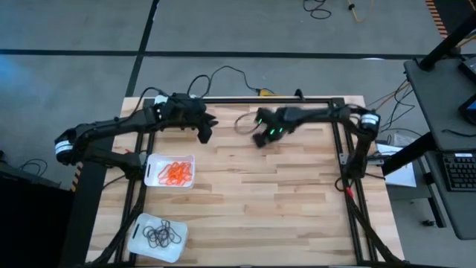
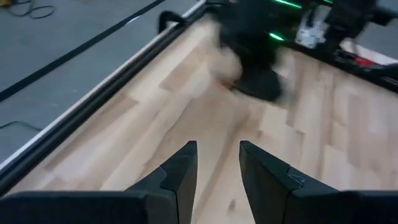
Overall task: Sort rubber bands into baskets
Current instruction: Put the orange rubber band into the middle white bin
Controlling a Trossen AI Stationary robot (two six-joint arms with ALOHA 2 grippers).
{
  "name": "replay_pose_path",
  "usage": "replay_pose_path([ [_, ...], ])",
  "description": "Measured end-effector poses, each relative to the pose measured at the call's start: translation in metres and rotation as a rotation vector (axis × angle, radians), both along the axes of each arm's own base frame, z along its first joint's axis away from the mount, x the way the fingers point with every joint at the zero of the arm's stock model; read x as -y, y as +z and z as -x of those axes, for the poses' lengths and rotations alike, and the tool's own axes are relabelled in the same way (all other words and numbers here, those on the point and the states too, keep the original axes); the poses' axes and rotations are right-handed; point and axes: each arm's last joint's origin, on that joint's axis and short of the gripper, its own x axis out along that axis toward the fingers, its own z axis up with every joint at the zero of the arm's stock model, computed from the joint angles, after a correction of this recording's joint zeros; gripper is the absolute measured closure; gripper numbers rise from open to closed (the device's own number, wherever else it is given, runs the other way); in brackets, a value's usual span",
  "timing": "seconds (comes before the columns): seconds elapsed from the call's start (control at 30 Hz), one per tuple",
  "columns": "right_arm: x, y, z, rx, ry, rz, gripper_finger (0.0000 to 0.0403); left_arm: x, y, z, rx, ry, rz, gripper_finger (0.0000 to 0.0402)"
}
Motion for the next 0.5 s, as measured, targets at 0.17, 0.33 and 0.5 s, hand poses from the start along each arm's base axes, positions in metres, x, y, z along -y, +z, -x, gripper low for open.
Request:
replay_pose_path([
  [0.17,-0.064,0.006,-0.048,0.296,0.275,-0.055,0.039,-0.011,-0.005,0.01,-0.064,0.05,0.017,0.0297],
  [0.33,-0.102,0.016,-0.071,0.509,0.376,-0.132,0.039,-0.01,-0.008,0.015,-0.139,0.014,-0.009,0.0297],
  [0.5,-0.123,0.019,-0.076,0.558,0.427,-0.182,0.0385,-0.005,-0.008,0.012,-0.11,-0.076,0.028,0.0297],
])
